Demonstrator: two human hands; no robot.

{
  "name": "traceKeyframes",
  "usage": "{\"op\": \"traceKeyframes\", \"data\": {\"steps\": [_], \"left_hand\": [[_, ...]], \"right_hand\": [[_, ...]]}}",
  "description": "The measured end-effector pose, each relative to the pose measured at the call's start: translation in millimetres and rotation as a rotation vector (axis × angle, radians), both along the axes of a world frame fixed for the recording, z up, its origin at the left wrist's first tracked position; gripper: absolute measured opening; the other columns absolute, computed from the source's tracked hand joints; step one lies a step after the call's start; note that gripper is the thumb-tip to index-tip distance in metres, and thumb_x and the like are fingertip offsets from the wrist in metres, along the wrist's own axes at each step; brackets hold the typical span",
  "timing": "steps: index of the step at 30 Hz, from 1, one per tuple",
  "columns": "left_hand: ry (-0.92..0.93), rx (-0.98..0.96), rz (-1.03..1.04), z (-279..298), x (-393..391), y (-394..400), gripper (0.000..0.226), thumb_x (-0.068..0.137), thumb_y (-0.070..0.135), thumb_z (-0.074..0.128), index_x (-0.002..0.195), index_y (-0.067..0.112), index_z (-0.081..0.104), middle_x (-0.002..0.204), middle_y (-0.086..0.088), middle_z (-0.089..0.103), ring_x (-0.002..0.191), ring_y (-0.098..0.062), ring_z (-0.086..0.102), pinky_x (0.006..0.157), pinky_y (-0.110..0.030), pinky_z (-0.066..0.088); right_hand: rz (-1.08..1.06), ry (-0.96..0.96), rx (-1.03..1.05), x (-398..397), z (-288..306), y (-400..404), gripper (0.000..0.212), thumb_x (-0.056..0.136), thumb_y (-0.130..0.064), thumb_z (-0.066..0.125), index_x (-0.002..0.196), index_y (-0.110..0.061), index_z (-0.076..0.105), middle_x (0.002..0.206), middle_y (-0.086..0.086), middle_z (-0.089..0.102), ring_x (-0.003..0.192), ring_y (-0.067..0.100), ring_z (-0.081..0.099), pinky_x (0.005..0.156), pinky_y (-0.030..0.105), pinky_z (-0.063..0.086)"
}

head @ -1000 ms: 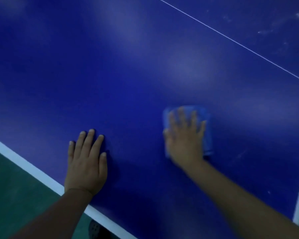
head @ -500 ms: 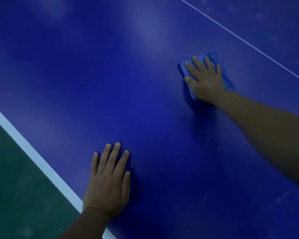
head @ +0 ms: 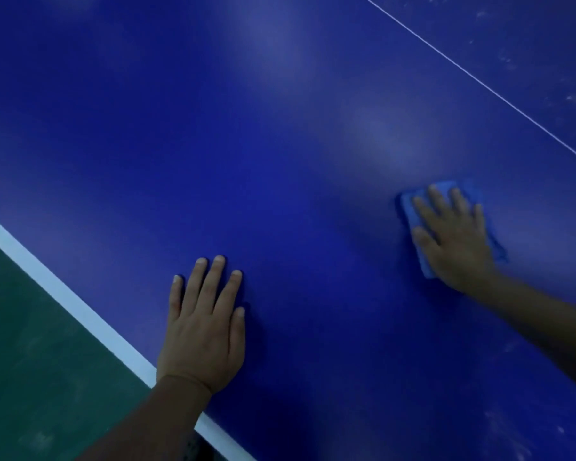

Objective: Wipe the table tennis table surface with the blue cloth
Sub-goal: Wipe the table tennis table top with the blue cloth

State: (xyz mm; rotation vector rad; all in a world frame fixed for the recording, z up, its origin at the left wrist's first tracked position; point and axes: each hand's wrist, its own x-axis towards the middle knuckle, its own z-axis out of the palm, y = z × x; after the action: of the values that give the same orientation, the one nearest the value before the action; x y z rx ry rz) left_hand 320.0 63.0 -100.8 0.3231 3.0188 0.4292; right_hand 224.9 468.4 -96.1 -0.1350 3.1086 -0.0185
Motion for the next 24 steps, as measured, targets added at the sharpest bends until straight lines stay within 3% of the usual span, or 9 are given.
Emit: {"op": "traceKeyframes", "data": {"steps": [2,3,7,9,11,14,16,20,24], "left_hand": [[0.006,0.000,-0.001,0.1,0.2,-0.6,0.055,0.100,0.034,0.029,0.144,0.007,0.050,0.158,-0.014,0.035,0.149,-0.033,0.023,0.120,-0.056,0.012],[0.007,0.002,-0.001,0.0,-0.2,-0.8,0.056,0.099,0.034,0.029,0.143,0.007,0.050,0.158,-0.014,0.036,0.149,-0.034,0.024,0.120,-0.056,0.012],[0.012,0.007,0.000,-0.4,0.2,-0.8,0.057,0.099,0.035,0.029,0.144,0.006,0.049,0.157,-0.016,0.035,0.149,-0.034,0.023,0.122,-0.054,0.009],[0.007,0.016,-0.001,-0.4,0.9,-0.4,0.058,0.099,0.037,0.028,0.144,0.006,0.048,0.157,-0.016,0.035,0.149,-0.034,0.022,0.122,-0.053,0.007],[0.005,0.026,0.003,0.1,1.0,-0.2,0.060,0.098,0.039,0.027,0.144,0.006,0.048,0.158,-0.016,0.034,0.149,-0.035,0.021,0.122,-0.052,0.004],[-0.005,0.062,0.012,0.9,0.9,0.3,0.063,0.097,0.043,0.027,0.145,0.007,0.047,0.159,-0.015,0.032,0.151,-0.033,0.017,0.122,-0.051,0.001],[-0.015,0.081,0.008,1.4,2.6,-0.6,0.064,0.097,0.045,0.027,0.147,0.009,0.044,0.160,-0.015,0.030,0.152,-0.031,0.014,0.123,-0.050,-0.001],[-0.039,0.157,0.005,6.6,1.6,-0.5,0.067,0.096,0.048,0.027,0.150,0.010,0.040,0.162,-0.014,0.025,0.153,-0.029,0.008,0.123,-0.051,-0.004],[0.006,0.263,-0.240,12.1,24.5,-20.6,0.062,0.097,0.042,0.034,0.146,0.006,0.044,0.158,-0.018,0.032,0.151,-0.034,0.018,0.122,-0.057,0.004]], "right_hand": [[-0.247,0.022,-0.035,25.5,-3.1,-16.7,0.062,0.098,-0.057,0.020,0.153,-0.029,0.033,0.161,0.004,0.030,0.148,0.036,0.021,0.113,0.067,0.018],[-0.224,0.045,-0.015,50.3,-6.0,-33.5,0.061,0.099,-0.054,0.022,0.153,-0.028,0.033,0.161,0.004,0.030,0.147,0.037,0.021,0.112,0.068,0.020],[0.477,-0.115,-0.080,179.3,0.0,-86.7,0.052,0.103,-0.051,0.031,0.152,-0.034,0.035,0.163,-0.001,0.024,0.150,0.038,0.017,0.115,0.068,0.013],[0.673,-0.167,-0.071,181.8,5.1,-61.4,0.051,0.104,-0.050,0.031,0.153,-0.036,0.032,0.164,-0.004,0.023,0.151,0.036,0.015,0.118,0.064,0.008],[0.405,-0.087,-0.010,154.2,-4.8,-23.2,0.052,0.105,-0.052,0.018,0.156,-0.042,0.017,0.165,-0.004,0.018,0.152,0.030,0.007,0.116,0.064,0.010],[-0.456,-0.018,-0.047,115.6,2.0,24.5,0.063,0.099,-0.059,0.009,0.155,-0.035,0.025,0.164,0.000,0.022,0.151,0.031,0.012,0.115,0.065,0.015],[-0.668,-0.039,-0.101,114.6,7.5,10.8,0.070,0.093,-0.058,0.007,0.156,-0.033,0.024,0.165,-0.005,0.016,0.152,0.030,0.009,0.119,0.061,0.008],[-0.265,0.017,-0.005,189.2,-5.1,-99.3,0.053,0.103,-0.045,0.024,0.152,-0.028,0.034,0.159,0.004,0.034,0.145,0.042,0.027,0.109,0.069,0.024],[0.069,-0.080,-0.110,291.3,-4.8,-161.6,0.049,0.105,-0.049,0.029,0.152,-0.037,0.031,0.163,-0.004,0.025,0.151,0.034,0.014,0.118,0.062,0.006]]}}
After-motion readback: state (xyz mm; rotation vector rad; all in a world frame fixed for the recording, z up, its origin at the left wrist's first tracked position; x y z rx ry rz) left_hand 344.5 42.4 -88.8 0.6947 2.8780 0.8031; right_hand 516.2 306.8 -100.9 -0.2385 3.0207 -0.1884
